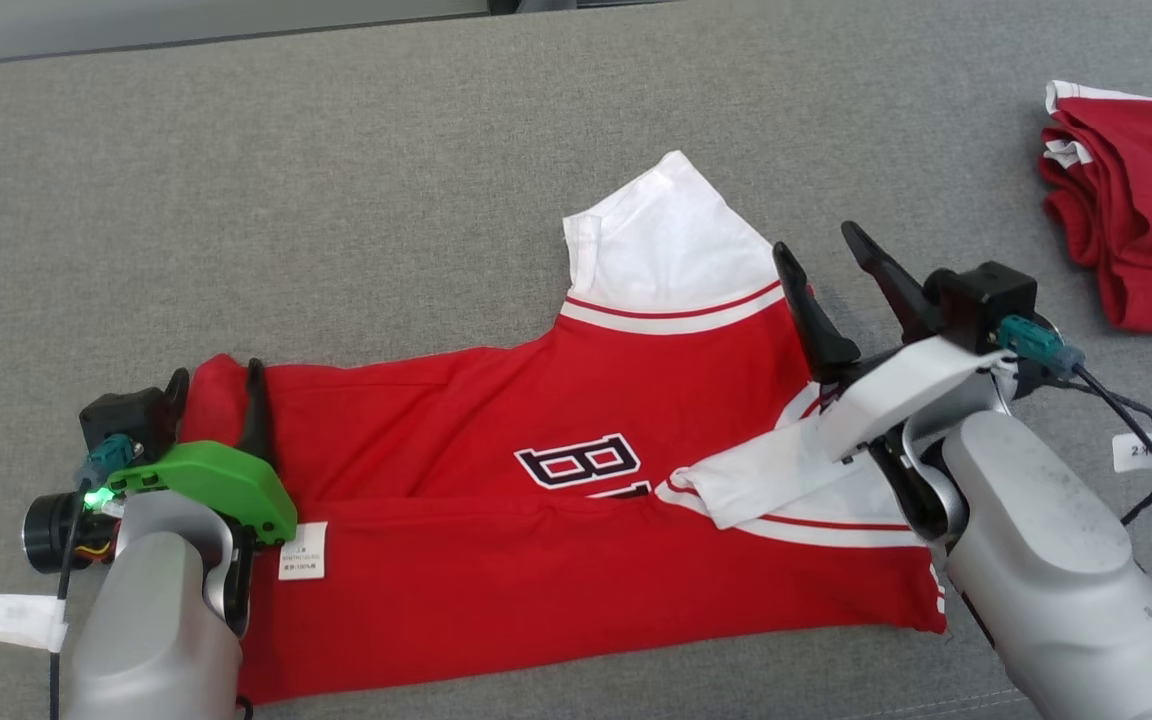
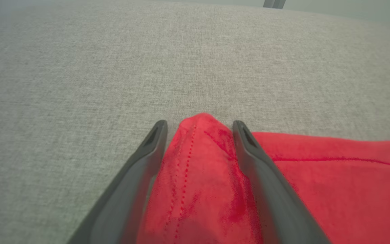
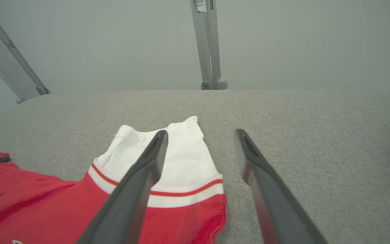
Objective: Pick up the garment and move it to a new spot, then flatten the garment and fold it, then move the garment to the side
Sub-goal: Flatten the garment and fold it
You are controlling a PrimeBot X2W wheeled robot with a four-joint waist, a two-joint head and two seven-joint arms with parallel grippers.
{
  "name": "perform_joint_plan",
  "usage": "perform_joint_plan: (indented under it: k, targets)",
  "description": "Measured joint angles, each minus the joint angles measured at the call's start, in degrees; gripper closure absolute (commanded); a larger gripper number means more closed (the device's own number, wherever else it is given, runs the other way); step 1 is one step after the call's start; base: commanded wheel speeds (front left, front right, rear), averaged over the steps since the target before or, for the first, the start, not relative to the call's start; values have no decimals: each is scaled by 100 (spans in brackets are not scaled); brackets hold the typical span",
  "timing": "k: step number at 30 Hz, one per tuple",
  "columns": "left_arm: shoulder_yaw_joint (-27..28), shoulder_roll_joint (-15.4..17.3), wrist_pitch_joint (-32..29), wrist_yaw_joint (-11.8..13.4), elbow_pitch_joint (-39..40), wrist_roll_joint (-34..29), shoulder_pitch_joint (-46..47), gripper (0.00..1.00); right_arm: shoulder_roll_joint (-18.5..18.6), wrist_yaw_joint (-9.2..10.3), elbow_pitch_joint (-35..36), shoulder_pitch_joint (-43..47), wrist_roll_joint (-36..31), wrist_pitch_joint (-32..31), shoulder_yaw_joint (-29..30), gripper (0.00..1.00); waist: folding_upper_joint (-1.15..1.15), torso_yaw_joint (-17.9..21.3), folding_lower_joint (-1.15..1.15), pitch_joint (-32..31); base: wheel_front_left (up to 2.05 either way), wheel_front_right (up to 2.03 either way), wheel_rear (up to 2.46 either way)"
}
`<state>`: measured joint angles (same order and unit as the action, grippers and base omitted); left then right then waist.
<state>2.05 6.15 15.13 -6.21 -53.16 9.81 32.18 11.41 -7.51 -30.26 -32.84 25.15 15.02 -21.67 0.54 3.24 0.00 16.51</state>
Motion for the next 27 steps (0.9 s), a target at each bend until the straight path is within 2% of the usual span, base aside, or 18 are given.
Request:
perform_joint_plan:
  k: [1, 3, 4, 12, 20, 21, 22, 24, 27]
  targets:
    - [-2, -8, 2, 0, -21, 0, 42, 33, 23, 0, -113, -146, 15, -34, -82, 0, 0, -3, 0, 47, 0, 0, 0]
    - [-23, -25, 5, -1, -18, -4, 136, 83, 57, 0, -341, -462, 91, -168, -214, 0, 0, -21, 0, 135, 0, 0, 0]
    - [-35, -37, 5, -1, -12, -8, 171, 100, 74, 0, -431, -641, 104, -203, -292, 0, 0, -38, 0, 177, 0, 0, 0]
    - [-220, -200, 5, -55, 107, 0, 388, 100, 168, 0, -1415, -1919, 291, -1050, -828, 0, 0, -324, 0, 430, 0, 0, 0]
    - [-428, -322, 8, -92, 268, 130, 498, 100, 34, -1, -2278, -2524, 420, -1549, -1220, 0, 0, -644, 0, 663, 0, 0, 0]
    - [-428, -322, 8, -92, 268, 130, 498, 100, 34, -1, -2278, -2524, 420, -1549, -1220, 13, 0, -644, 0, 663, 0, 0, 0]
    - [-448, -328, 8, -102, 280, 153, 514, 100, 19, -1, -2351, -2576, 457, -1572, -1270, 52, 0, -672, 0, 690, 0, 0, 0]
    - [-486, -335, 10, -108, 300, 183, 541, 100, 19, -1, -2508, -2672, 460, -1606, -1374, 100, 0, -725, 0, 737, 0, 0, 0]
    - [-539, -345, 12, -109, 315, 233, 549, 100, 19, -1, -2748, -2782, 489, -1584, -1425, 100, 0, -782, 0, 782, 0, 0, 0]
